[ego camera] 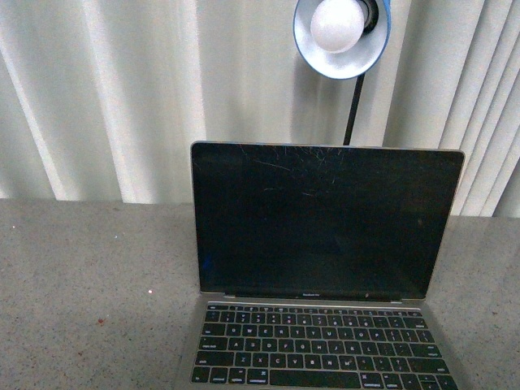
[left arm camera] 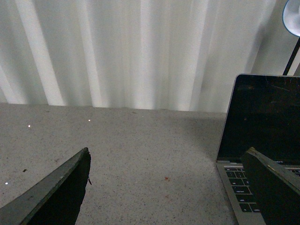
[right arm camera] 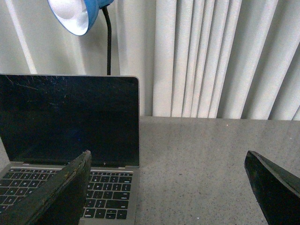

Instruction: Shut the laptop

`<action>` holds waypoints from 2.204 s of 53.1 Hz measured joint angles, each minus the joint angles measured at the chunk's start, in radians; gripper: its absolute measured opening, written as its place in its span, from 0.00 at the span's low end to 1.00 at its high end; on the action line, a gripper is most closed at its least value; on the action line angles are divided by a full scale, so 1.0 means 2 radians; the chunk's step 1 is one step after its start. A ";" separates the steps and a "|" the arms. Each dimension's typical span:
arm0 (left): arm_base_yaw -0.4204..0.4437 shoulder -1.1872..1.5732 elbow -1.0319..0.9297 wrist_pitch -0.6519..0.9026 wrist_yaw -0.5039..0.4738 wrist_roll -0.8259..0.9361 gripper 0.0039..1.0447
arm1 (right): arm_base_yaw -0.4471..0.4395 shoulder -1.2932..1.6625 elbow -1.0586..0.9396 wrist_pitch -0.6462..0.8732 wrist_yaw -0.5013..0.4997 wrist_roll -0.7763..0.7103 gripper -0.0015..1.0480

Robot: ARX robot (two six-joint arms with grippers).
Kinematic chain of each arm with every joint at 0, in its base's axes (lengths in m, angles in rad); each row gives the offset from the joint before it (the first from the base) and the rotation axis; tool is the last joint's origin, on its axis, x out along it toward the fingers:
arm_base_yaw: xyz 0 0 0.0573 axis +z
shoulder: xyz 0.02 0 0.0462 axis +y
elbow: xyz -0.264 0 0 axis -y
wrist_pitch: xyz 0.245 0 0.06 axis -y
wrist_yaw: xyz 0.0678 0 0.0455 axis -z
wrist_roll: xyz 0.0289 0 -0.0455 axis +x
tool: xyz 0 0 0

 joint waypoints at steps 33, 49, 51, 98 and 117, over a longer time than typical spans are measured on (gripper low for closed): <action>0.000 0.000 0.000 0.000 0.000 0.000 0.94 | 0.000 0.000 0.000 0.000 0.000 0.000 0.93; 0.000 0.000 0.000 0.000 0.000 0.000 0.94 | 0.000 0.000 0.000 0.000 0.000 0.000 0.93; 0.000 0.000 0.000 0.000 0.000 0.000 0.94 | 0.000 0.000 0.000 0.000 0.000 0.000 0.93; -0.046 0.173 0.053 -0.045 -0.224 -0.071 0.94 | 0.003 0.130 0.028 0.027 0.066 -0.038 0.93; -0.075 0.564 0.179 0.291 -0.152 -0.008 0.94 | -0.129 0.544 0.204 0.305 -0.094 -0.133 0.93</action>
